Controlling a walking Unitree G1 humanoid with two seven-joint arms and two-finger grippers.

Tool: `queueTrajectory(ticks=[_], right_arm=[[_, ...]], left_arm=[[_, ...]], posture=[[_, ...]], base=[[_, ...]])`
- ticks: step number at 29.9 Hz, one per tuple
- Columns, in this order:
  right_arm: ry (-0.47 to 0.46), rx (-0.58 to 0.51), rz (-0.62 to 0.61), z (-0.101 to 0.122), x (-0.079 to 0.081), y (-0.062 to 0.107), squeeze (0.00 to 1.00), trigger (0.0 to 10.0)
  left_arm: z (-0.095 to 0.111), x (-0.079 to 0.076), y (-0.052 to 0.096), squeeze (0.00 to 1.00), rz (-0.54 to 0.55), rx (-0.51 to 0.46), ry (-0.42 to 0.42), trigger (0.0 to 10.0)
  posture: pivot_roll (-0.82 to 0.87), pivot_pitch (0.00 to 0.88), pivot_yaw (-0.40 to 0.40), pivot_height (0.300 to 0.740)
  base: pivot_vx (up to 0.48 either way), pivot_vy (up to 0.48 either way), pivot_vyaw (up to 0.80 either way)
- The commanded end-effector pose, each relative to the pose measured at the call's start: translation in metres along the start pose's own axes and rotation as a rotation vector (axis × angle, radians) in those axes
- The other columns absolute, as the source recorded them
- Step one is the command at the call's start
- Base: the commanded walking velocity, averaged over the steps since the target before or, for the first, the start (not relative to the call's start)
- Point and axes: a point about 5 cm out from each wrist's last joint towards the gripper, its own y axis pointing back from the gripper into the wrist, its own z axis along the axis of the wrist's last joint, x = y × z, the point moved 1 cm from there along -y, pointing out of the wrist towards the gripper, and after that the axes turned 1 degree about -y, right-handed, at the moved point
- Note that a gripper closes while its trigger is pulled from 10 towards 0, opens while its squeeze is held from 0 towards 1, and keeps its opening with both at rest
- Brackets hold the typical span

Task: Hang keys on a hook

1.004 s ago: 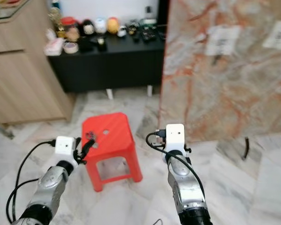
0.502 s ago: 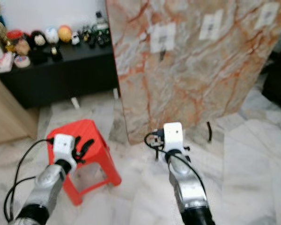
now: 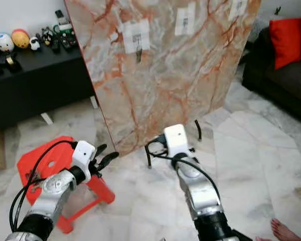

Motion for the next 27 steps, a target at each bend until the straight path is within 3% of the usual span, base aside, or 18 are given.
queueTrajectory(ticks=[1,10,15,27], right_arm=[[0.022,-0.031,0.039,0.011,0.006,0.000,0.00,10.0],[0.139,0.007,0.219,0.020,0.025,-0.004,0.00,10.0],[0.152,0.013,0.263,0.023,0.030,-0.003,0.00,10.0],[0.160,-0.048,0.297,0.043,0.038,-0.001,0.00,10.0]], left_arm=[[0.000,-0.003,-0.001,0.00,-0.032,0.016,-0.010,10.0],[0.010,-0.020,-0.004,0.00,-0.196,0.015,-0.051,10.0],[0.008,-0.026,-0.001,0.00,-0.268,0.044,-0.063,10.0],[0.008,-0.019,-0.001,0.00,-0.212,0.057,-0.051,10.0]], posture=[[0.08,0.084,0.021,0.740],[0.09,0.082,0.016,0.740],[0.08,0.082,0.015,0.740],[0.08,0.067,0.012,0.740]], base=[[0.000,0.000,0.00],[0.000,0.000,0.00],[0.000,0.000,0.00],[0.000,0.000,0.00]])
